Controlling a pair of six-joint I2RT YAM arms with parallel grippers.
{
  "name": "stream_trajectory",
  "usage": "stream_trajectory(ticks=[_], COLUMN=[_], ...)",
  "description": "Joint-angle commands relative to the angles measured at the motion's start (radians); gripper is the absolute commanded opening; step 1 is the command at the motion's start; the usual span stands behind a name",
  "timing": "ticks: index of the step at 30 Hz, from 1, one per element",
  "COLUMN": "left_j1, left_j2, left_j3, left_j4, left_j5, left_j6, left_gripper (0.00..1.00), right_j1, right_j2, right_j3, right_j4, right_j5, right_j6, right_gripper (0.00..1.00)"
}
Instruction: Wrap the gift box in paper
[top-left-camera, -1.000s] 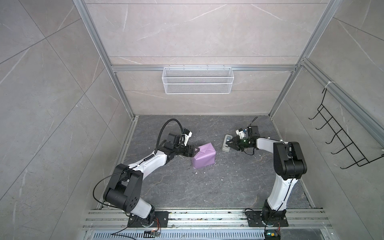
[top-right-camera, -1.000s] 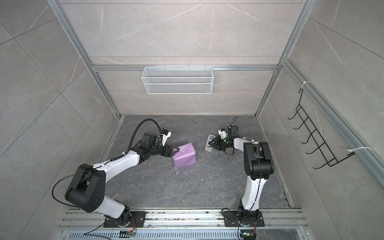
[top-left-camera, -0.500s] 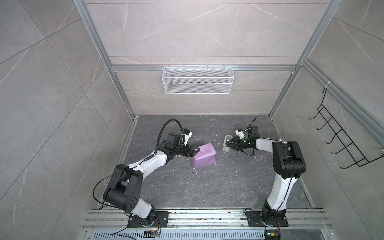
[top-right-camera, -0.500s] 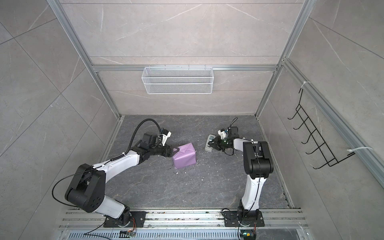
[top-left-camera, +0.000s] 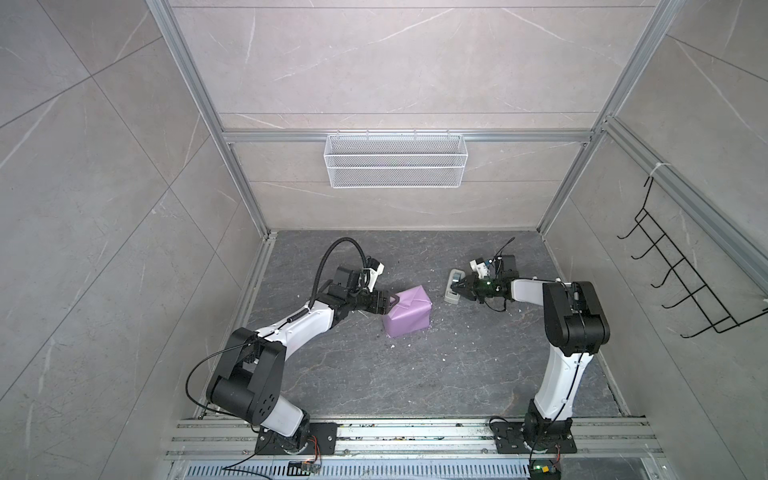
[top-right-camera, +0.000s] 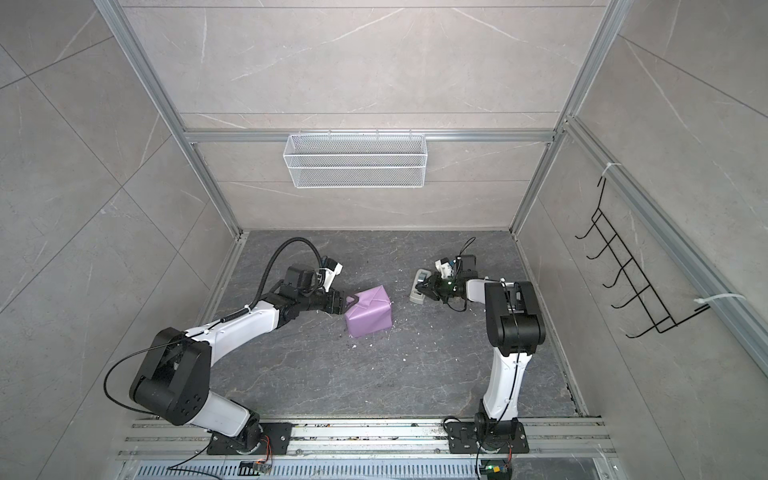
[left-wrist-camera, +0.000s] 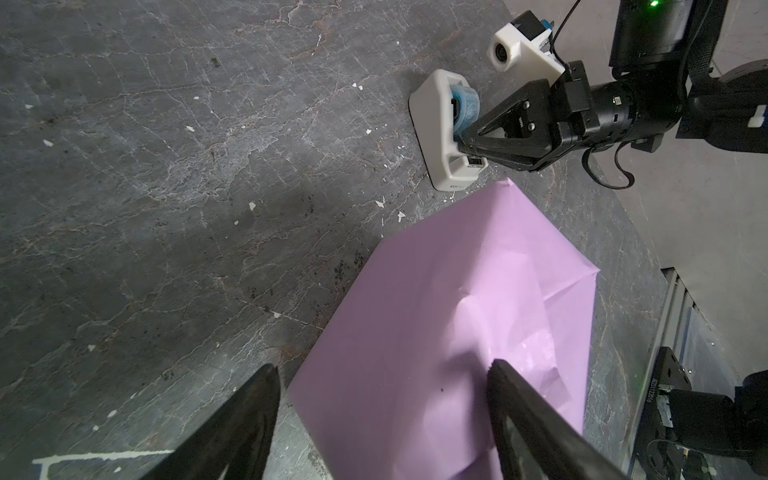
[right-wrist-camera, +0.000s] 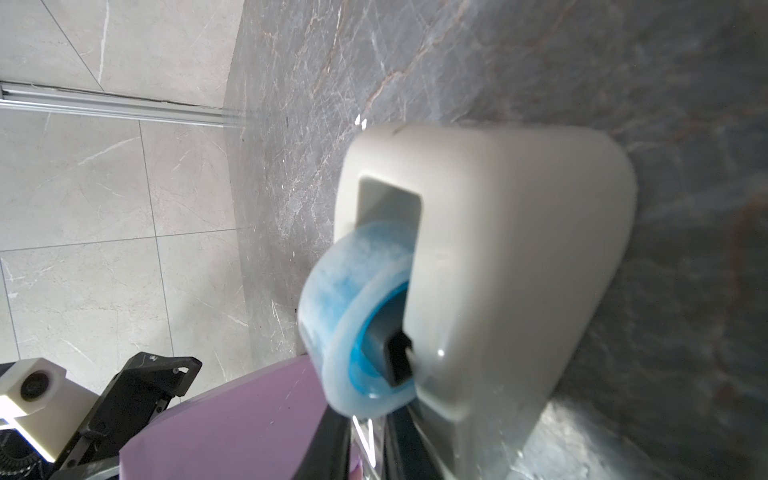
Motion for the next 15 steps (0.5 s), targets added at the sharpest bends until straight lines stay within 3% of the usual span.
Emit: stream_trajectory(ticks=[1, 15], left_j1=[-0.001, -0.001], left_j2=[0.002, -0.002], left_j3=[-0.026, -0.025], left_j4=[-0.075, -0.08], left_j5=[0.001, -0.006], left_j6=[0.028, 0.03], left_gripper=[0.79, 0.79], right_j1=[0.007, 0.006], right_j2=[0.042, -0.003], right_j3=[-0.039, -0.105], right_j4=[0.004, 0.241], right_j5=[0.037, -0.007], right_j6=[0.041, 0.222], right_gripper=[0.17, 0.0])
